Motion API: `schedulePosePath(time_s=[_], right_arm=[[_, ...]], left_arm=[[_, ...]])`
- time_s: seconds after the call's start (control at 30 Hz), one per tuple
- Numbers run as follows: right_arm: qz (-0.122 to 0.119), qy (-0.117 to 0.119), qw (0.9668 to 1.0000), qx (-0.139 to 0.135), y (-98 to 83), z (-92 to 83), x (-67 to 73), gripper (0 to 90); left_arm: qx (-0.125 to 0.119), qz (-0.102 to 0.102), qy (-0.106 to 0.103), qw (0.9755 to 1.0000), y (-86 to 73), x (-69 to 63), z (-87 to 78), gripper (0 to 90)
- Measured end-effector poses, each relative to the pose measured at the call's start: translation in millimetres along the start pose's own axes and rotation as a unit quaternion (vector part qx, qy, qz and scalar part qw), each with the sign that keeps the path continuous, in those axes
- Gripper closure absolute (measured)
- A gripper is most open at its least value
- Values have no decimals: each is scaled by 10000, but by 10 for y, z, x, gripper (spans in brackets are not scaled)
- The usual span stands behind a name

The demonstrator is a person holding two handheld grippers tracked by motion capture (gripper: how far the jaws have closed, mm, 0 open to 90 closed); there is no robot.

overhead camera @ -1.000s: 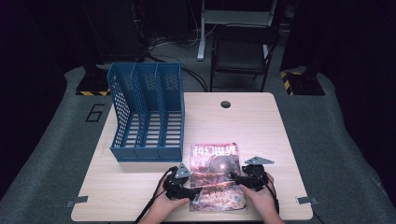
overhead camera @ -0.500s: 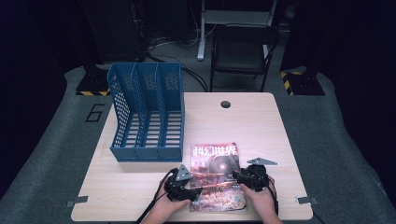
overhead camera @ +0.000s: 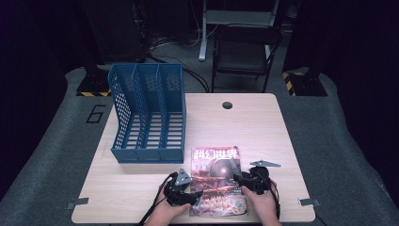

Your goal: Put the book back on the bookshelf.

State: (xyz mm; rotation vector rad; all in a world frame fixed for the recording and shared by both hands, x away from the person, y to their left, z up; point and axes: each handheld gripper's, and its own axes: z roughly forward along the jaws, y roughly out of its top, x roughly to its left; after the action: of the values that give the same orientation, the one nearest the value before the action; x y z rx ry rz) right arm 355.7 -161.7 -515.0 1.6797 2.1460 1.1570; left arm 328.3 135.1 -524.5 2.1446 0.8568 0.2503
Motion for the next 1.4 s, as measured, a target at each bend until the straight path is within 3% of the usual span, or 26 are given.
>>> schedulePosePath(time_s=[0.27,0.43,0.53,0.83,0.93,1.07,1.2,1.33,1.4], right_arm=[[79,-110,9999,-14,25,37,-11,528],[-88,-242,9997,-32,36,73,46,500],[30,-245,9997,-65,37,79,60,488],[483,97,9984,-264,68,-4,-2,512],[501,201,9979,-370,84,-38,1,521],[514,507,9959,-544,122,-124,23,532],[523,639,9949,-575,140,-148,31,532],[491,775,9935,-681,160,-174,45,532],[355,854,9929,-742,183,-204,108,531]], left_arm=[[-40,26,-23,10000,-15,5,-3,337],[-157,42,55,9999,-26,0,15,338],[-171,33,57,9998,-28,-1,16,338],[-159,39,56,9999,-24,1,17,339],[-180,43,39,9998,-30,4,17,338],[-235,49,21,9997,-48,10,14,340],[-177,47,-18,9998,-45,18,5,343],[-182,44,-16,9998,-45,19,6,346],[-181,41,-16,9998,-45,19,6,346]])
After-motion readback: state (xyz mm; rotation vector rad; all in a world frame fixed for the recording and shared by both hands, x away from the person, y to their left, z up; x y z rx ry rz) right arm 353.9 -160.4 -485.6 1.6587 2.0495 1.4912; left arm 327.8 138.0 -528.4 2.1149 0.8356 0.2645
